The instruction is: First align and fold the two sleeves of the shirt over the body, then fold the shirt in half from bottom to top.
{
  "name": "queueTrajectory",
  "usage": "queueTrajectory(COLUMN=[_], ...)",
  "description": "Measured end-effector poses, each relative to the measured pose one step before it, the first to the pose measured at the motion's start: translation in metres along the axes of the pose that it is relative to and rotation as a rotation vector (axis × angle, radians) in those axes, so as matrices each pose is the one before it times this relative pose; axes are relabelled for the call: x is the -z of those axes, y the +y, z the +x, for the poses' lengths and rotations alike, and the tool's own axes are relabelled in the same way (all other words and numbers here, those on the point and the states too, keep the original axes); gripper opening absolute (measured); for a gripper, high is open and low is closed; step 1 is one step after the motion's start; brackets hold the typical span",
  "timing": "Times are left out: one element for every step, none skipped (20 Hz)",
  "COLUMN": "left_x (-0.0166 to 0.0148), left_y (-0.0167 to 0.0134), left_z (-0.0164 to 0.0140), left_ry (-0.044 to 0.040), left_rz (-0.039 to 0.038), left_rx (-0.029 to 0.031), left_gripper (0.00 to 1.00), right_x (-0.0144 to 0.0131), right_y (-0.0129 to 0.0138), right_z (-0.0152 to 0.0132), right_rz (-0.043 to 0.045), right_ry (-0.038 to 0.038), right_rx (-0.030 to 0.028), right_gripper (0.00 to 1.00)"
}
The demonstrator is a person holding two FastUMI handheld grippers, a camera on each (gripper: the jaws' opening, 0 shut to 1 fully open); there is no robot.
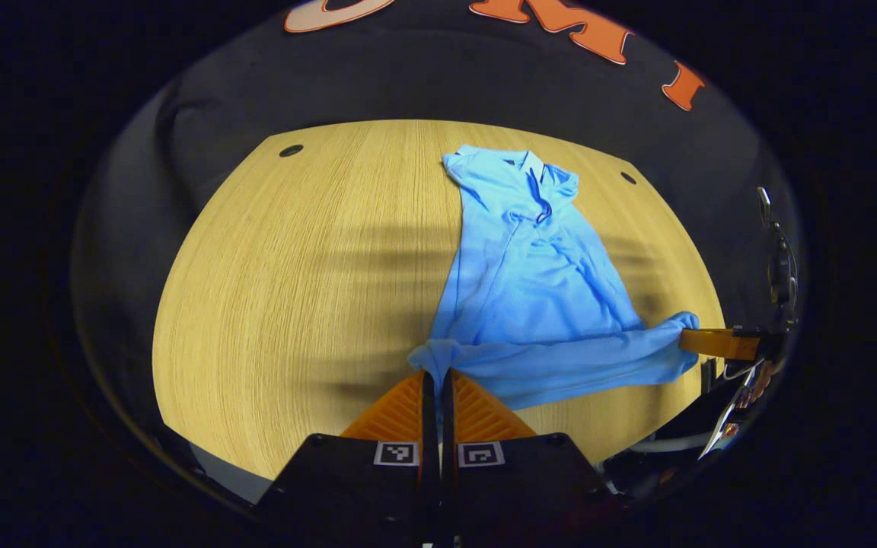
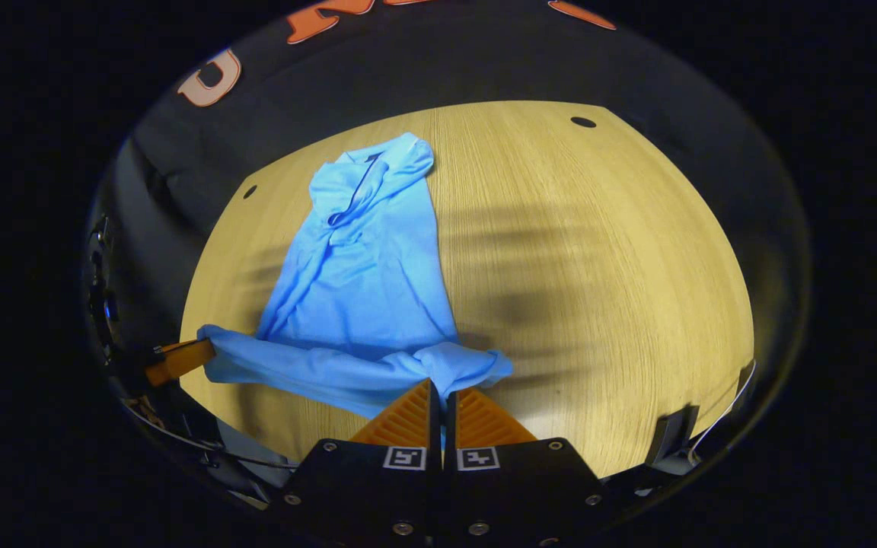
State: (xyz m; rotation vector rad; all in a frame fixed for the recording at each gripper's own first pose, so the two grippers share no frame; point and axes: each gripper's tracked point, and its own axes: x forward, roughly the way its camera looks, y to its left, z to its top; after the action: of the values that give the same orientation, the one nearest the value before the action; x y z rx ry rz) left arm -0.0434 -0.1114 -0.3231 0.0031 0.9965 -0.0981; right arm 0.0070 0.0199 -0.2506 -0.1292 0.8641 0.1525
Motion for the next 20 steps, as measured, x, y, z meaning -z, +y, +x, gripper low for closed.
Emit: queueTrajectory(left_x=[-0.01411, -0.01244, -0.01189, -0.01211, -0.01278, -0.01122, -0.01215, -0.01192, -0.01189, -0.01175, -0.01269, -0.01109, -0.01167, -0.01008, -0.01065, -0.00931, -0.00987, -0.00752, -0.00841, -0.00724], left_y=[-0.00298, -0.00033, -0.00084, -0.00225, -0.00213, -0.00147, 0.00001, -0.00022, 0.0008, -0.00049, -0.00051, 0.00035, 0.0006, 0.00153, 0.00144, 0.0012, 0.00127, 0.00203, 0.00178, 0.00192], left_z=[0.00325, 0.00366, 0.00441, 0.00517, 0.00545, 0.0045, 0.0059, 0.00832, 0.0073, 0.00614, 0.00698, 0.00839, 0.00816, 0.00734, 0.00658, 0.00813, 0.00728, 0.007, 0.00731, 0.00565], left_ry=[-0.01034, -0.00791, -0.00699, -0.00277, -0.00431, -0.00397, -0.00637, -0.00345, -0.0027, -0.00288, -0.0029, -0.00414, -0.00416, -0.00392, -0.00421, -0.00288, -0.00314, -0.00231, -0.00189, -0.00046], left_rz=[0.00918, 0.01848, 0.01465, 0.00164, -0.00711, -0.00346, -0.00267, 0.00034, 0.00065, -0.00158, -0.00219, -0.00479, -0.0048, -0.00621, -0.00928, -0.01057, -0.00993, -0.00713, -0.00577, -0.00549], left_rx=[0.00309, -0.00291, -0.00118, 0.00498, 0.0091, 0.00593, 0.00198, 0.00014, -0.00196, -0.00164, 0.00027, -0.00105, -0.00187, -0.00229, -0.00101, -0.00045, -0.00078, -0.0025, -0.0018, -0.0004], left_gripper=[0.05, 0.06, 0.05, 0.05, 0.05, 0.06, 0.05, 0.05, 0.05, 0.05, 0.05, 0.05, 0.05, 0.05, 0.05, 0.05, 0.05, 0.05, 0.05, 0.05], right_x=[-0.01869, -0.01418, -0.01431, -0.01412, -0.01261, -0.01228, -0.01072, -0.0098, -0.0078, -0.01107, -0.0105, -0.01183, -0.0104, -0.01209, -0.01293, -0.01389, -0.01171, -0.01125, -0.00931, -0.00845], right_y=[-0.00079, 0.00129, -0.00164, -0.00321, -0.00442, -0.00466, -0.00241, -0.00094, -0.00033, 0.00048, 0.00055, 0.00102, 0.0006, 0.00088, 0.0016, -0.00004, 0.00017, 0.00026, 0.00104, 0.00213], right_z=[0.00045, 0.00243, 0.00164, 0.00242, 0.00395, 0.00283, 0.0047, 0.00508, 0.00565, 0.00714, 0.00432, 0.00799, 0.00737, 0.00676, 0.00653, 0.00727, 0.00849, 0.0063, 0.0057, 0.00781], right_rz=[-0.00039, 0.00774, 0.00911, 0.00469, -0.00189, -0.00074, 0.00401, 0.00864, 0.00631, 0.0043, 0.00167, 0.00569, 0.00589, 0.0142, 0.01906, 0.02026, 0.01628, 0.01791, 0.02122, 0.0215], right_ry=[-0.01865, -0.0074, -0.00806, -0.00597, -0.00609, -0.00843, -0.00189, 0.00236, -0.00073, -0.00322, -0.00367, -0.00421, -0.00244, -0.00617, -0.00541, -0.00769, -0.00809, -0.00416, -0.00348, -0.00197], right_rx=[-0.00111, -0.0098, -0.00746, 0.00123, 0.00508, 0.00604, 0.00056, -0.00429, -0.00401, -0.00354, -0.00455, -0.00585, -0.00586, -0.00752, -0.0102, -0.00543, -0.00572, -0.00708, -0.01097, -0.00905], right_gripper=[0.01, 0.0, 0.01, 0.01, 0.0, 0.0, 0.0, 0.0, 0.0, 0.0, 0.0, 0.0, 0.0, 0.0, 0.0, 0.0, 0.0, 0.0, 0.0, 0.0])
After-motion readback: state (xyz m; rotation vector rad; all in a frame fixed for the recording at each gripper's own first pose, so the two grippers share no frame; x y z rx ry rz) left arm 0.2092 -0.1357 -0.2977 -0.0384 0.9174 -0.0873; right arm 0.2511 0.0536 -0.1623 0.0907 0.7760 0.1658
